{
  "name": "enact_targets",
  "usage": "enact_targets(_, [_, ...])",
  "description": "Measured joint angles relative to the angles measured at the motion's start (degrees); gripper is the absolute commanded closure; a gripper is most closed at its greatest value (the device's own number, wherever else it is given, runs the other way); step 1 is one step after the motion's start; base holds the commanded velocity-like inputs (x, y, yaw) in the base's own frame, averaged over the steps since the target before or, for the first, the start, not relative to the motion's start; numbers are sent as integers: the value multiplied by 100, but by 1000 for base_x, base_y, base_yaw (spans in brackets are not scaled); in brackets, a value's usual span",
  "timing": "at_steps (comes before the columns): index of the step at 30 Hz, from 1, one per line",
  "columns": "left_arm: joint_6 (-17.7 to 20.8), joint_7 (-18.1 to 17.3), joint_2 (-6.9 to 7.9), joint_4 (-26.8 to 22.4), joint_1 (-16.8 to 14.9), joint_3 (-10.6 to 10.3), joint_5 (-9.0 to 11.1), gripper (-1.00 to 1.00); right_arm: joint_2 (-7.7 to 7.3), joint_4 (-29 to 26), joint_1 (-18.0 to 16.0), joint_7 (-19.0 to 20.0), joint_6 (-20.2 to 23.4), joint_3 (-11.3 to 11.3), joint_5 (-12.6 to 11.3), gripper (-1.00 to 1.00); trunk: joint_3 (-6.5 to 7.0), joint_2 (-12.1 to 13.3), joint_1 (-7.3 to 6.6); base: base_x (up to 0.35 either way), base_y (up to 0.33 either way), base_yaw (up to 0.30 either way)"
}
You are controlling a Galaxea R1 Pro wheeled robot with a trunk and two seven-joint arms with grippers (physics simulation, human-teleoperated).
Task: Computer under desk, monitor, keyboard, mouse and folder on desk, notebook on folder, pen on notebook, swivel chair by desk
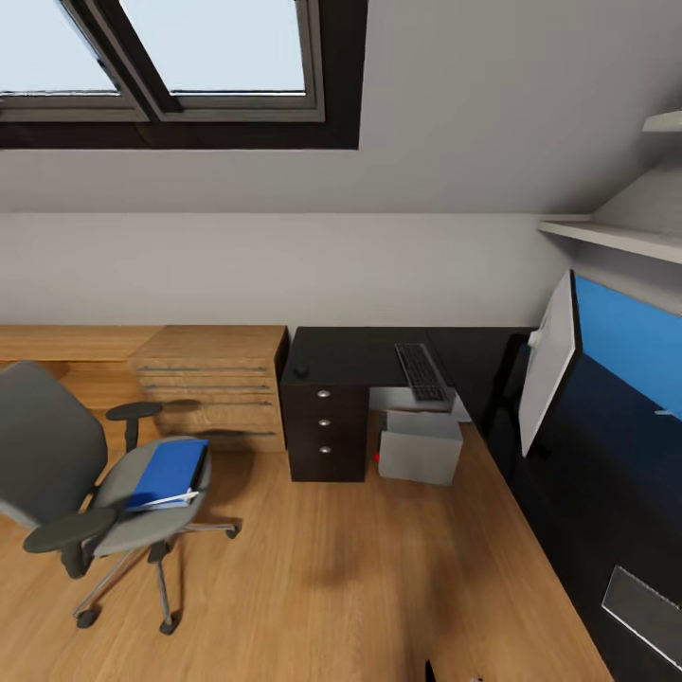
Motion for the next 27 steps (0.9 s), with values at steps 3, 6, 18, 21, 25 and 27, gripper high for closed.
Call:
enact_targets(3, [0,2,0,0,0,0,1,-100,0,0,0,0,1,0,0,-100,27,121,-66,-322,-139,42])
enact_targets(6, [0,9,0,1,-1,-1,2,-100,0,0,0,-1,-1,1,0,-100,64,241,-133,-292,-206,22])
enact_targets(18, [0,18,0,1,0,-1,-2,-100,8,12,1,15,-1,-1,9,-100,272,723,-397,-262,-235,2])
enact_targets(21, [0,18,0,1,0,-1,-2,-100,8,14,1,18,-1,-1,9,-100,326,844,-463,-255,-238,0])
enact_targets(25, [-16,14,-6,0,-1,13,-2,-100,84,10,1,43,-30,12,81,-100,399,1005,-553,-61,-62,0])
enact_targets(27, [-20,16,-10,0,0,18,-5,-100,100,8,1,43,-42,10,99,-100,435,1085,-598,-26,-27,0])
